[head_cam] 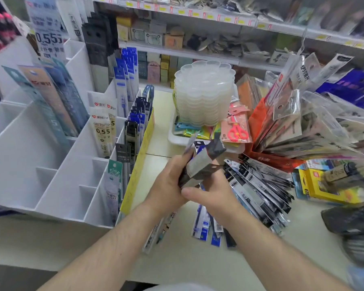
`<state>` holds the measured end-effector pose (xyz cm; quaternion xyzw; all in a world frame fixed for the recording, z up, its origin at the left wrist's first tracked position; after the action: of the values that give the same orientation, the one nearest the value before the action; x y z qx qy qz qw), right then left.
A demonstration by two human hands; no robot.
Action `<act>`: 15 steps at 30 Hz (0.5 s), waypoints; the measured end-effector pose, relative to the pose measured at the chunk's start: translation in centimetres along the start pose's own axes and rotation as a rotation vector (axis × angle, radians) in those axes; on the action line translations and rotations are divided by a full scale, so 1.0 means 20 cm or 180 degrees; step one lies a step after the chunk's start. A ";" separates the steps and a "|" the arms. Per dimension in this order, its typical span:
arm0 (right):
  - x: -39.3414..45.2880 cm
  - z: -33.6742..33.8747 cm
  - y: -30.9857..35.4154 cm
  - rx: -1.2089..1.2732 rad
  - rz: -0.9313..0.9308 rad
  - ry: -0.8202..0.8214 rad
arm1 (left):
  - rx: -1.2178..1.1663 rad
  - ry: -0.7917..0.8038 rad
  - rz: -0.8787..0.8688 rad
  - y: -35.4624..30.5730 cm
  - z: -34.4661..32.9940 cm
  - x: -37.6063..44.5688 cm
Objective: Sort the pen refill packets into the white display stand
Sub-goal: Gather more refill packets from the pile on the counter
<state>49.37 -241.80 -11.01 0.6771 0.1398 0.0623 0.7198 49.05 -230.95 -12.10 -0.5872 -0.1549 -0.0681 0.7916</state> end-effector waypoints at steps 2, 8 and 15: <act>-0.02 0.03 -0.06 -0.0023 -0.0097 -0.0152 | 0.0290 0.0128 -0.0323 0.00 -0.03 0.00; -0.04 0.03 -0.13 -0.0052 -0.0373 -0.0315 | 0.0184 0.0244 -0.0442 0.09 -0.06 -0.09; 0.05 0.01 -0.14 0.0691 -0.0685 -0.0679 | 0.0275 0.0073 0.0390 0.21 -0.04 -0.06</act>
<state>50.11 -241.86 -13.83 0.7348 0.1402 -0.1027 0.6557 49.18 -230.49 -16.52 -0.5601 -0.1123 -0.0195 0.8205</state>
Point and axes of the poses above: each hand's wrist, its own x-axis towards the middle knuckle, its own z-axis out of the back of the hand, y = z × x, the point moved 8 cm from there along x, towards the middle knuckle, and after that the axes turned 5 degrees about -y, right-handed, at the moved point
